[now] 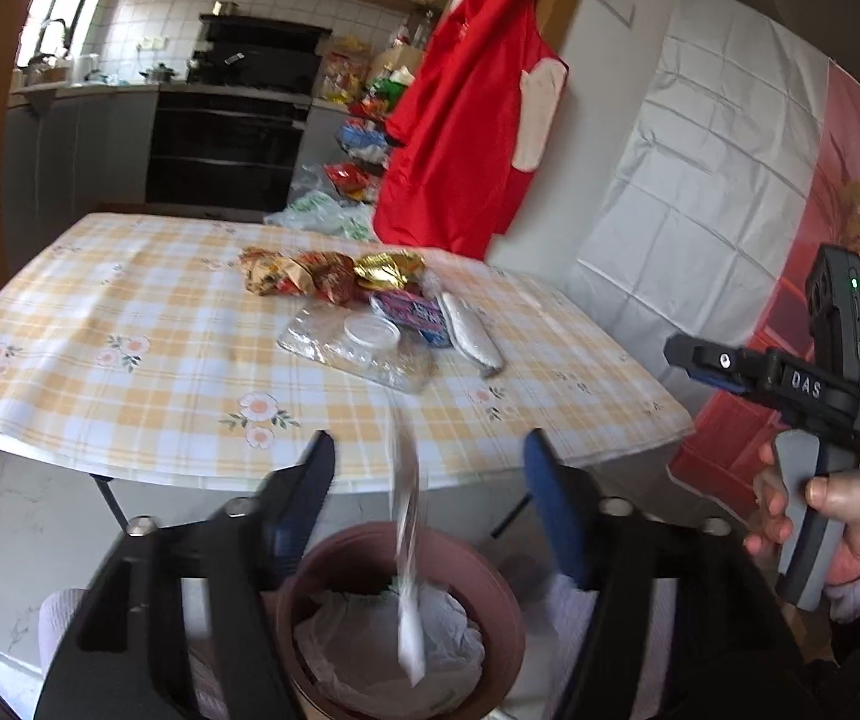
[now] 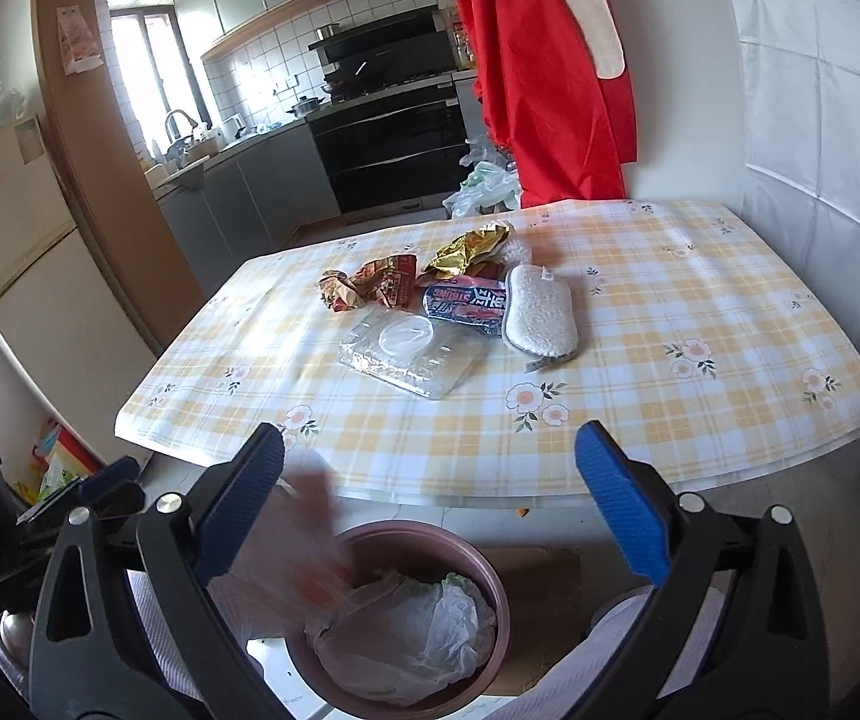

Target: Collect trash

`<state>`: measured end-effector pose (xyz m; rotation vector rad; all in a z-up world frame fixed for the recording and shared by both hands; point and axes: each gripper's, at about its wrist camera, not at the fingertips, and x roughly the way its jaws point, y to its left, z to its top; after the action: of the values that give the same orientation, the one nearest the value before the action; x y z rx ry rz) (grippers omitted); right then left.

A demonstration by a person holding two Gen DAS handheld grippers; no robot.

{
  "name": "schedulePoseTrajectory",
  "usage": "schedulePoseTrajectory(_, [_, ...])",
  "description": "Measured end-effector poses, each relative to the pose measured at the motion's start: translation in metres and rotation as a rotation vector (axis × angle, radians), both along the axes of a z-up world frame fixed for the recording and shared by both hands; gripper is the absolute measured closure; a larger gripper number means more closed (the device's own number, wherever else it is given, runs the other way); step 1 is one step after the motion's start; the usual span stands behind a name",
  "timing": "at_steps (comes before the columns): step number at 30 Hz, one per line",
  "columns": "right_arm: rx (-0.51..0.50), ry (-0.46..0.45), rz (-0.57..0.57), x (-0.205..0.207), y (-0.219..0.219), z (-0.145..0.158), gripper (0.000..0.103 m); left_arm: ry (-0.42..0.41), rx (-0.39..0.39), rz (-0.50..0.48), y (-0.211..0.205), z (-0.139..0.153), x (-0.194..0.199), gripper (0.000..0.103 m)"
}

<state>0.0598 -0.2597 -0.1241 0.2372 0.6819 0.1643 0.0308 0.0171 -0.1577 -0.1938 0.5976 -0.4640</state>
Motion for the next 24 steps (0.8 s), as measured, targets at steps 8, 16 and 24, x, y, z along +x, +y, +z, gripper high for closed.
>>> schedulePoseTrajectory(8, [-0.006, 0.023, 0.001, 0.002, 0.000, -0.008, 0.007, 0.003, -0.009, 0.107, 0.016, -0.003, 0.004, 0.010])
schedulePoseTrajectory(16, [-0.022, 0.060, -0.005, 0.017, -0.001, -0.024, 0.006, 0.037, 0.017, 0.161, 0.024, -0.015, 0.015, 0.008])
schedulePoseTrajectory(24, [-0.027, 0.116, -0.016, 0.039, -0.008, -0.050, 0.006, 0.079, 0.052, 0.169, 0.025, -0.031, 0.038, 0.008])
